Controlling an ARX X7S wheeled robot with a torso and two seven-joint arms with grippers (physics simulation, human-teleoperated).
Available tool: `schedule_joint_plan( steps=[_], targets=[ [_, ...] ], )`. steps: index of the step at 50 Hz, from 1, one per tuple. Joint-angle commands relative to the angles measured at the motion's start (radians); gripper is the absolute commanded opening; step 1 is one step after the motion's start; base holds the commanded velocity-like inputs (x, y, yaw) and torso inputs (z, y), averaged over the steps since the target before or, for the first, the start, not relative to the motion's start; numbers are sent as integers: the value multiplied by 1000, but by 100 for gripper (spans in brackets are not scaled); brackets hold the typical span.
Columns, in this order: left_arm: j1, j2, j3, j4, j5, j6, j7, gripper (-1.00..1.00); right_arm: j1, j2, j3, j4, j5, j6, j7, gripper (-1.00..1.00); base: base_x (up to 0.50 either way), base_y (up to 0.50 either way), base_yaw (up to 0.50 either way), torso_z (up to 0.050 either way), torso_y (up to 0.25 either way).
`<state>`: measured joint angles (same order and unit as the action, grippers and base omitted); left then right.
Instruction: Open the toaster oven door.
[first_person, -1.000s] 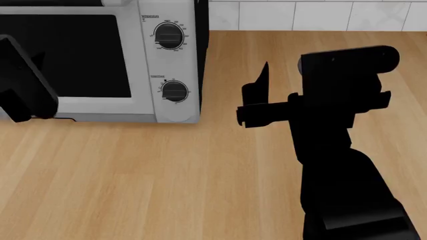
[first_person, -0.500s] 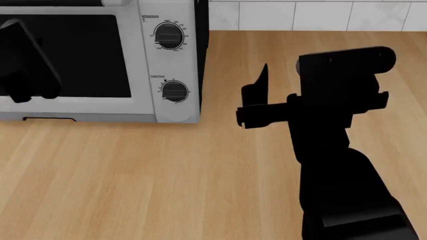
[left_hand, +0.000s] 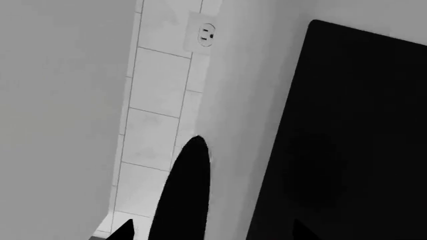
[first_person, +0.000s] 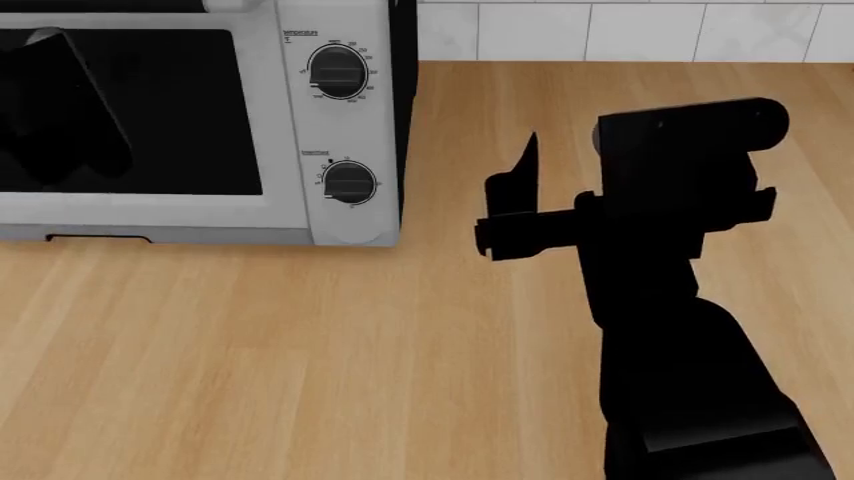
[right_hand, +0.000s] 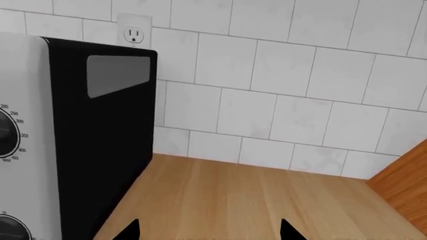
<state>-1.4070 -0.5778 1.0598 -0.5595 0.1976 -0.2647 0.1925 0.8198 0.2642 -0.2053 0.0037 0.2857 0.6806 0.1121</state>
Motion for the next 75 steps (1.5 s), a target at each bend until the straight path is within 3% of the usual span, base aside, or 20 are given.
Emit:
schedule_joint_plan(
  steps=[1,13,14,39,63,75],
  targets=[
    [-22,28,15,-86,14,48,-6,100,2,1,-5,7,2,-4,3,100,0,0,0,0,0],
    [-27,34,13,-90,14,43,-5,100,4,2,-11,12,4,-6,5,100,0,0,0,0,0],
    [-26,33,13,-87,13,42,-4,-100,3,2,-11,13,4,-6,5,100,0,0,0,0,0],
    [-9,2,0,15,2,19,11,-100,1,9,-15,11,14,-10,10,100,0,0,0,0,0],
    [90,-240,-18,535,-26,-172,131,-100,-2,14,-8,3,30,-10,14,100,0,0,-1,0,0],
    [126,-325,-25,677,-37,-203,151,-100,0,15,-9,1,37,-12,16,100,0,-1,-1,0,0]
  ],
)
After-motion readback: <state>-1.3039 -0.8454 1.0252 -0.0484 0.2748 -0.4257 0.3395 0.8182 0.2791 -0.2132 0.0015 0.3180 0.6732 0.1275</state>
